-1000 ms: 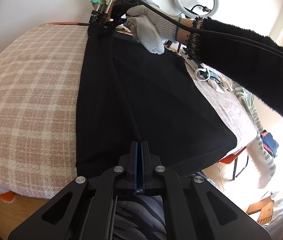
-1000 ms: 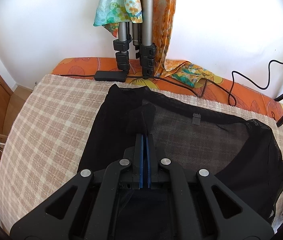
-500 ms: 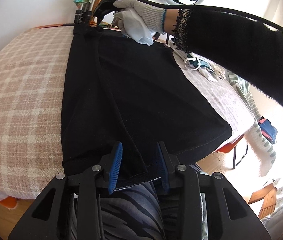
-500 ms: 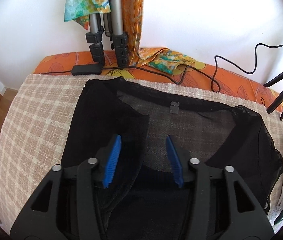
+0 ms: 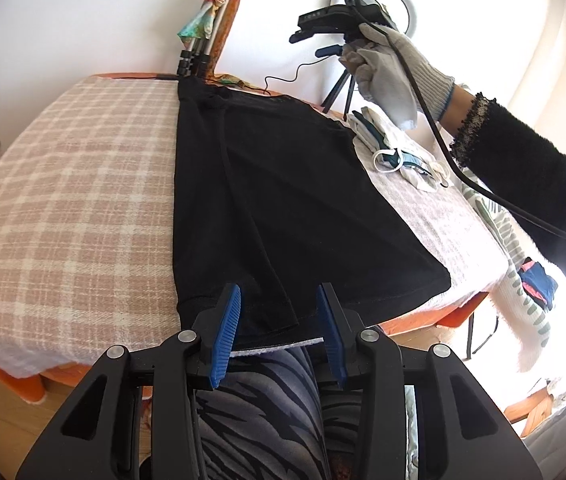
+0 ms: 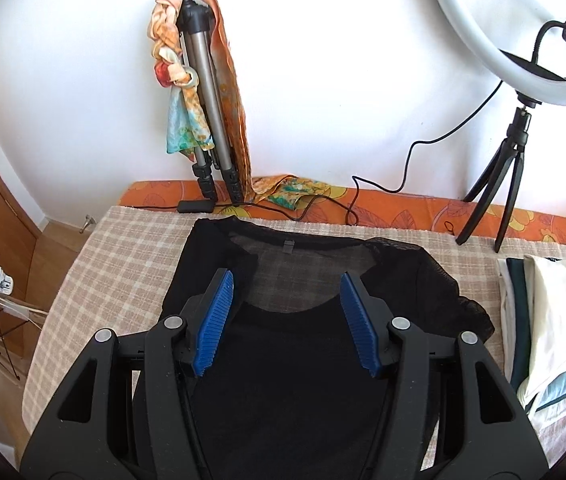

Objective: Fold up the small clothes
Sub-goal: 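Open the right tool and lift it off the folded side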

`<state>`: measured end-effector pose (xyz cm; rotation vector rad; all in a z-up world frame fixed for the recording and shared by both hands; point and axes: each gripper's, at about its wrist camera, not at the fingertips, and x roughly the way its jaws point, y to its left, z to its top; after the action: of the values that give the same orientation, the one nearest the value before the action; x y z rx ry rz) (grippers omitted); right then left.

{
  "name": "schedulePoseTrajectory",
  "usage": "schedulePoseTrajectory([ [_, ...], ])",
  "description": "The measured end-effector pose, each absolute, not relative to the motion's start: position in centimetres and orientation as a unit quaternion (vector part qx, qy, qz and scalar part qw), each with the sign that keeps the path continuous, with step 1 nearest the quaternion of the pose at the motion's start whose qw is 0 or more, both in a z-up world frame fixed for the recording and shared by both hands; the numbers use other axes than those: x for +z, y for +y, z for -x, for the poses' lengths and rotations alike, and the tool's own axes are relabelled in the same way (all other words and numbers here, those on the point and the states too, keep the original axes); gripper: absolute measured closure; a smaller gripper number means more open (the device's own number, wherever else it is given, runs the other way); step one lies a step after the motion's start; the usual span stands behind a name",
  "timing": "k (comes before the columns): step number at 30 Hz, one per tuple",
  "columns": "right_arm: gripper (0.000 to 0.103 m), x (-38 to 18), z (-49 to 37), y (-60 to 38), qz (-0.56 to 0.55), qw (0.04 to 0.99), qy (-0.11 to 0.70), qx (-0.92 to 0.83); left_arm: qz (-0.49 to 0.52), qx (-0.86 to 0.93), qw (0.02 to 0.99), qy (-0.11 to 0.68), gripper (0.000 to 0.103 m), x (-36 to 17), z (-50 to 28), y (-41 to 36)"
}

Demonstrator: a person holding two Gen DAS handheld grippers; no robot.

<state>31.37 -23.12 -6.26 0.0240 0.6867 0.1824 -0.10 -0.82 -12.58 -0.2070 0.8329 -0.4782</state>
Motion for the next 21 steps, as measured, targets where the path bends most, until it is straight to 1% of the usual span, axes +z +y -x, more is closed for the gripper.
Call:
schedulePoseTrajectory([
  [9, 0.045, -4.4, -22.2, -30.1, -0.035, 0.948, 0.304, 0.092, 0.059, -0.253, 0.888, 0.379, 0.065, -11.6, 1.0, -4.4],
  [21, 0.045, -5.2, -11.3, -39.3, -0.051, 0.957, 0.280, 0.053, -0.012, -0.351, 0.863, 0.364, 0.065, -11.2, 1.3, -14.6],
])
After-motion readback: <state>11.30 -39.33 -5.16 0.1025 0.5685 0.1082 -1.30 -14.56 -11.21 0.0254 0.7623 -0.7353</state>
